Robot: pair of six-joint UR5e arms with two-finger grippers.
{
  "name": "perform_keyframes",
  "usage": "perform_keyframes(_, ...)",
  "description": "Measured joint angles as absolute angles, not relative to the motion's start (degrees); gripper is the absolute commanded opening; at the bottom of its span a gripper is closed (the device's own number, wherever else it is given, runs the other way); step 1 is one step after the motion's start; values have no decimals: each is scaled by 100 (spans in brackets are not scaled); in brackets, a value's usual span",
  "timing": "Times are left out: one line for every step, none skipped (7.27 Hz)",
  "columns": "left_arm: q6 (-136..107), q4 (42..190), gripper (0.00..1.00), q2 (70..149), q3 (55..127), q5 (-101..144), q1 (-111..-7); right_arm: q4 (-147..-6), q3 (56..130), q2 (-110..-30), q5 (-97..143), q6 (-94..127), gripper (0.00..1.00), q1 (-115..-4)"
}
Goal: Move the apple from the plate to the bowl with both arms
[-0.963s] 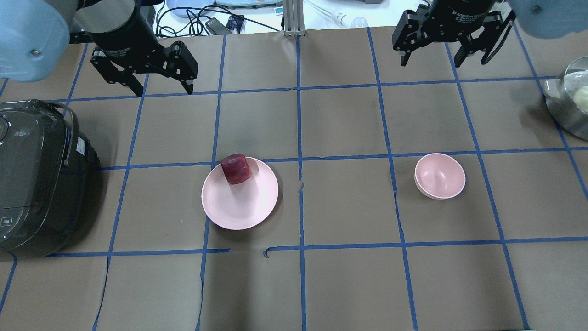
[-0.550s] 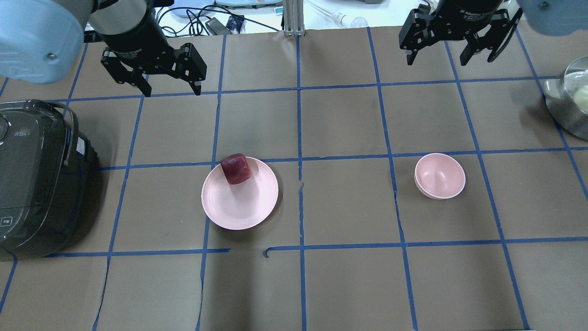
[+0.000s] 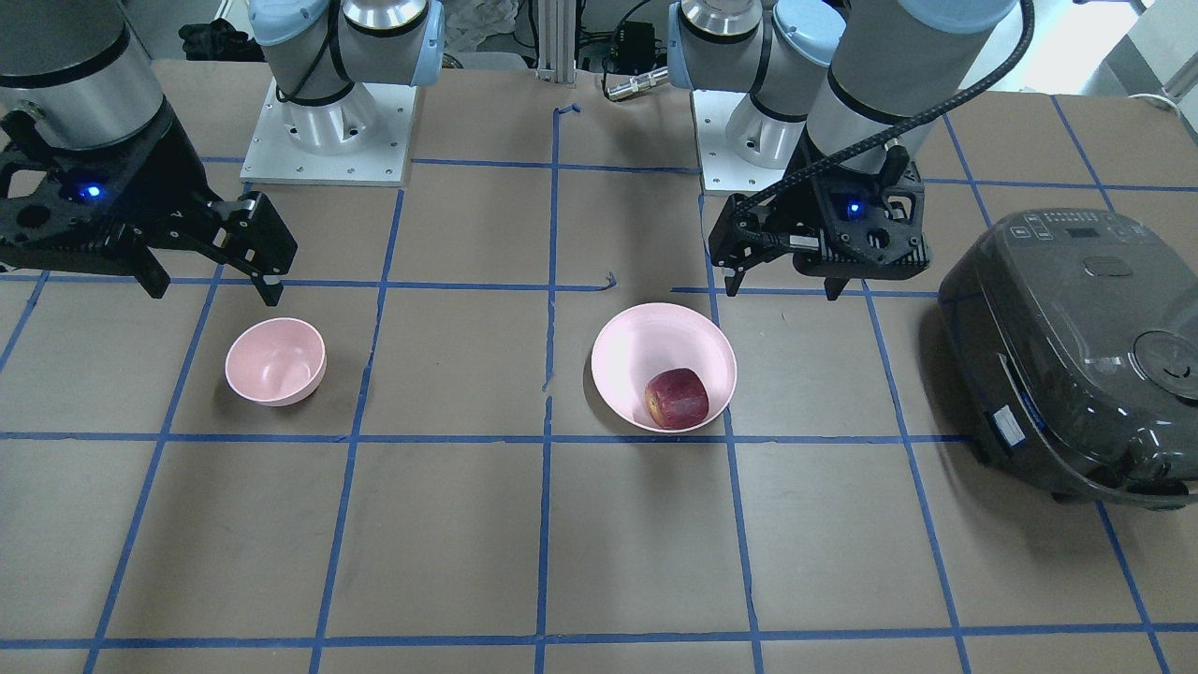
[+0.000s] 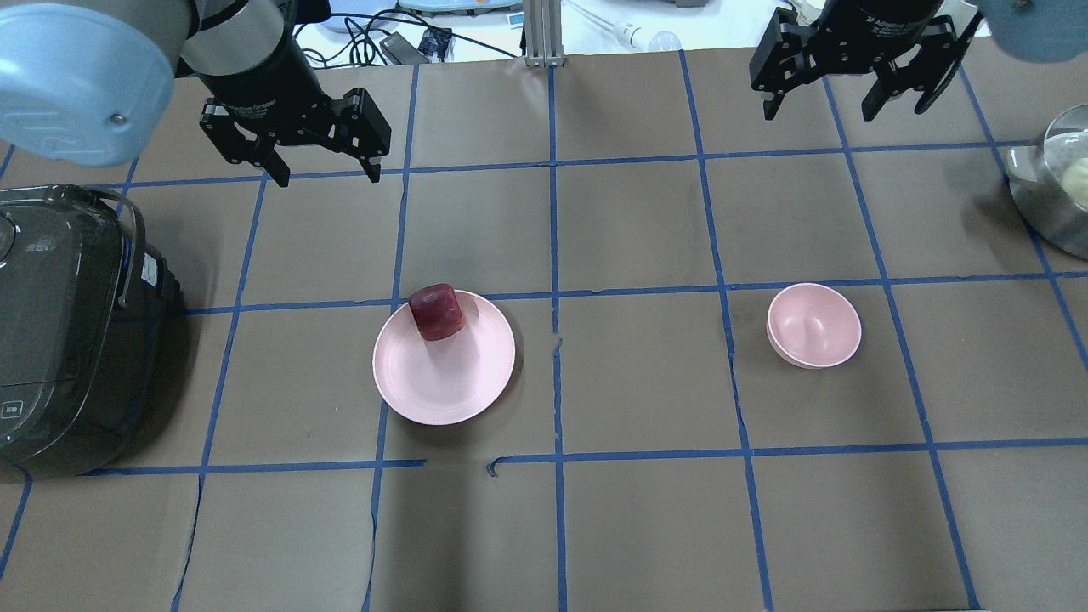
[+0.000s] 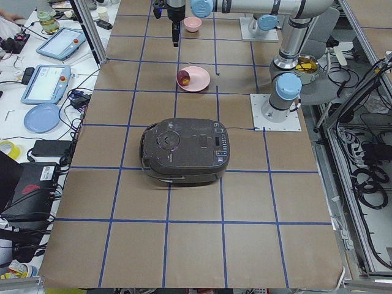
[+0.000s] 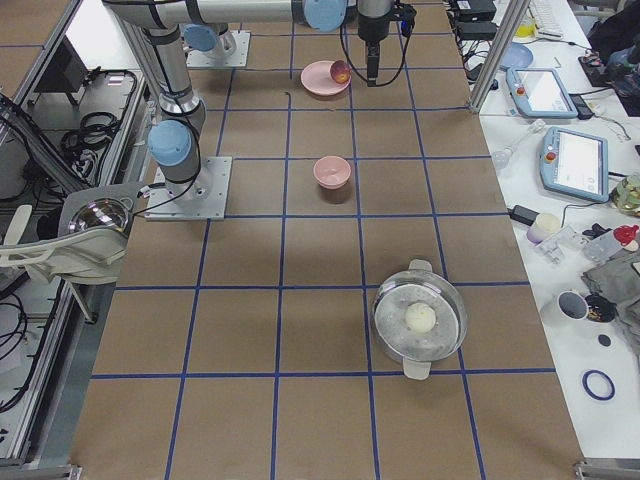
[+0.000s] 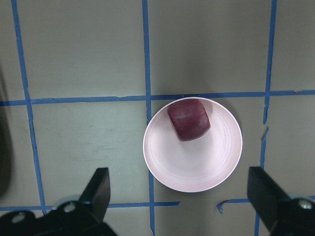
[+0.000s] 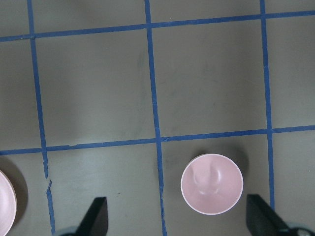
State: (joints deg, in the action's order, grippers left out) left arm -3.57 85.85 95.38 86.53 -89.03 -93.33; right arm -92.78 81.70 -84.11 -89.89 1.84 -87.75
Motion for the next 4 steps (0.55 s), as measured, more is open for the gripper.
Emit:
perform_keyframes(-493, 8446, 100, 9554, 8778, -8905, -9398, -9269, 8172, -8410, -8991, 184, 100, -8773)
perform_keyframes(-628, 8049, 100, 9597, 9009, -8903, -9452, -9266, 8173, -8411, -8989, 184, 100, -8773)
perform_keyframes(-782, 7449, 100, 9689, 9352, -8900, -9478, -9262, 8174, -8411, -8987, 184, 100, -8774)
perform_keyframes(-937, 6732, 100, 9822, 9818, -8903, -9487, -9260, 8174, -8411, -8988, 185, 100, -8774)
